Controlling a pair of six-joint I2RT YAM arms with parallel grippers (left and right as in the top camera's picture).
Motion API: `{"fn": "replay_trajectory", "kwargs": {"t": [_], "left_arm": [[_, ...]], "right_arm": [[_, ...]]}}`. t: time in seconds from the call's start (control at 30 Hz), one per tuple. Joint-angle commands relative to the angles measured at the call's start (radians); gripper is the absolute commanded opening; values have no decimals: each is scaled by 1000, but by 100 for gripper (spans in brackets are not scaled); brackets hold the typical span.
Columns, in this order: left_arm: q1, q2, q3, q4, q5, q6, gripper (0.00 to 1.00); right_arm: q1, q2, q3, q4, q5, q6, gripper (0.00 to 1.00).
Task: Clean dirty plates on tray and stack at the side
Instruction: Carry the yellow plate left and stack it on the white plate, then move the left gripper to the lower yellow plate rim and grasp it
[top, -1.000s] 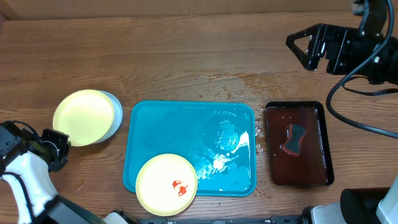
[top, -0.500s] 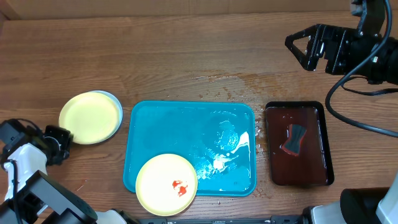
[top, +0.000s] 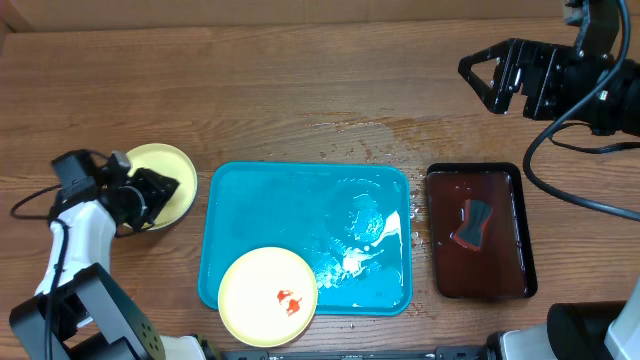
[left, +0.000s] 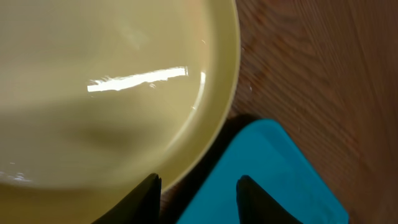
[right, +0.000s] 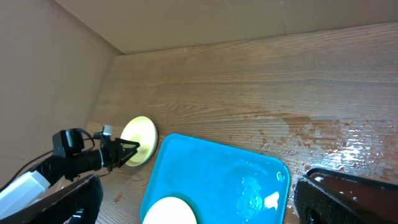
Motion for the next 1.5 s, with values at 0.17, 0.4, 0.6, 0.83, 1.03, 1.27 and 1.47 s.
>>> {"fn": "replay_trajectory", "kwargs": {"t": [0.17,0.4,0.6,0.83,1.03,1.27,1.47], "left_arm": [[-146,-256,80,-217,-130,154,46],[-238,-333,78,-454,-249,154,52],[-369,-310,61,-581,-391,121,52],[-451,-236,61,-620,-471,70,58],[-510,-51,61,-643,-479,56,52],[-665,83,61,-619,-485,77,57],[-727,174,61,-624,-481,83,58]], "right_arm": [[4,0,-1,3,-8,-5,100],[4,0,-1,3,-8,-5,100],[4,0,-1,3,-8,-5,100],[4,0,-1,3,-8,-5,100],[4,0,-1,3,-8,-9,100],[4,0,-1,3,-8,-9,100],[4,0,-1,3,-7,-28,100]]}}
